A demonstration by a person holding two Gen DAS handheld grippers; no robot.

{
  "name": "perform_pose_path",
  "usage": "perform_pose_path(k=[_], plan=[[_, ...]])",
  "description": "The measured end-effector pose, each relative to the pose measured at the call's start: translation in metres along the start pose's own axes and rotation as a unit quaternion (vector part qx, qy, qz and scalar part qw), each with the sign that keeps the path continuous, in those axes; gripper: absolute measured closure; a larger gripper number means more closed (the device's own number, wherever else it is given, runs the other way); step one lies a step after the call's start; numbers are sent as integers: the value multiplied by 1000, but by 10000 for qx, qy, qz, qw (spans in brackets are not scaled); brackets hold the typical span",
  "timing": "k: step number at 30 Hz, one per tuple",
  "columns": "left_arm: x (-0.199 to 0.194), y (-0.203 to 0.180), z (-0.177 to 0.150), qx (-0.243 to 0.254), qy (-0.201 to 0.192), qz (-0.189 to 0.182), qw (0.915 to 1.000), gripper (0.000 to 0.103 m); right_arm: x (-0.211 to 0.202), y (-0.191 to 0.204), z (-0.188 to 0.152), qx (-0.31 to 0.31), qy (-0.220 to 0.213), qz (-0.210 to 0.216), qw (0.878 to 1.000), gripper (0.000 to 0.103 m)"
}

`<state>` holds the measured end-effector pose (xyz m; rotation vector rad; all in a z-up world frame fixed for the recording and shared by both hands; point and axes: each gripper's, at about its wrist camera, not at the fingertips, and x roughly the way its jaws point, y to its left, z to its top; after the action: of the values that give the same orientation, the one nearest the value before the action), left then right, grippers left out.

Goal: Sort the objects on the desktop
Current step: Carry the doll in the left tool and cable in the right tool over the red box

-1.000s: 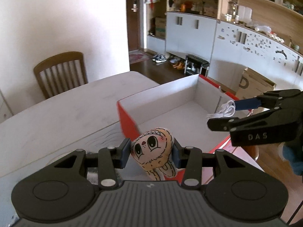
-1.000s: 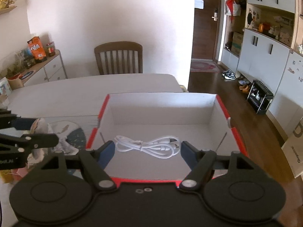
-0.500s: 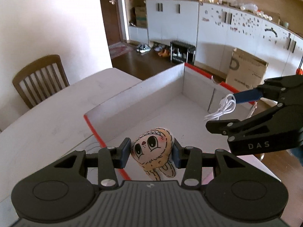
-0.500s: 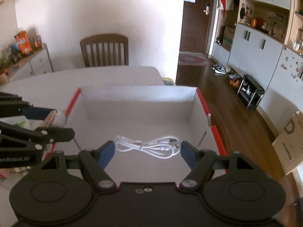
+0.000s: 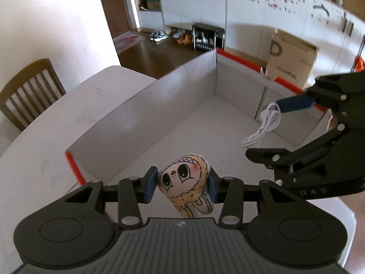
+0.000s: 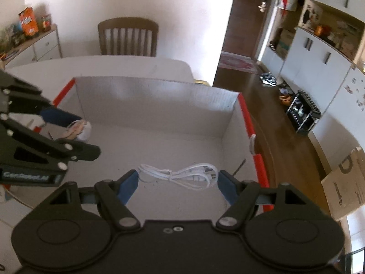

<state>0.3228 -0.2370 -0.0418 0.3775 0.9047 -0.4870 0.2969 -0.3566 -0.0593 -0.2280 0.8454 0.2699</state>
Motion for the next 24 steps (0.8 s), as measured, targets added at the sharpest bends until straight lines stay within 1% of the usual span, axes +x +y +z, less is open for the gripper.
perform_pose_path(k=[4,9,15,19,24], plan=[[16,-2,4,188,212,-36,9996,59,12,-5,-2,-10,150,52,9999,27],[36,2,4,128,468,-106,9988,59,21,-3,-5,-197,311,185,9991,27],[50,2,5,208,726,-155,9970,59,33,1,-7,-334,590,352,9971,27],[61,1,9,265,1092,-192,9935,59,38,2,-7,-333,730,408,9959,27],[70,0,9,313,1436,-231,9889,59,48,2,-10,-248,970,383,9942,27]])
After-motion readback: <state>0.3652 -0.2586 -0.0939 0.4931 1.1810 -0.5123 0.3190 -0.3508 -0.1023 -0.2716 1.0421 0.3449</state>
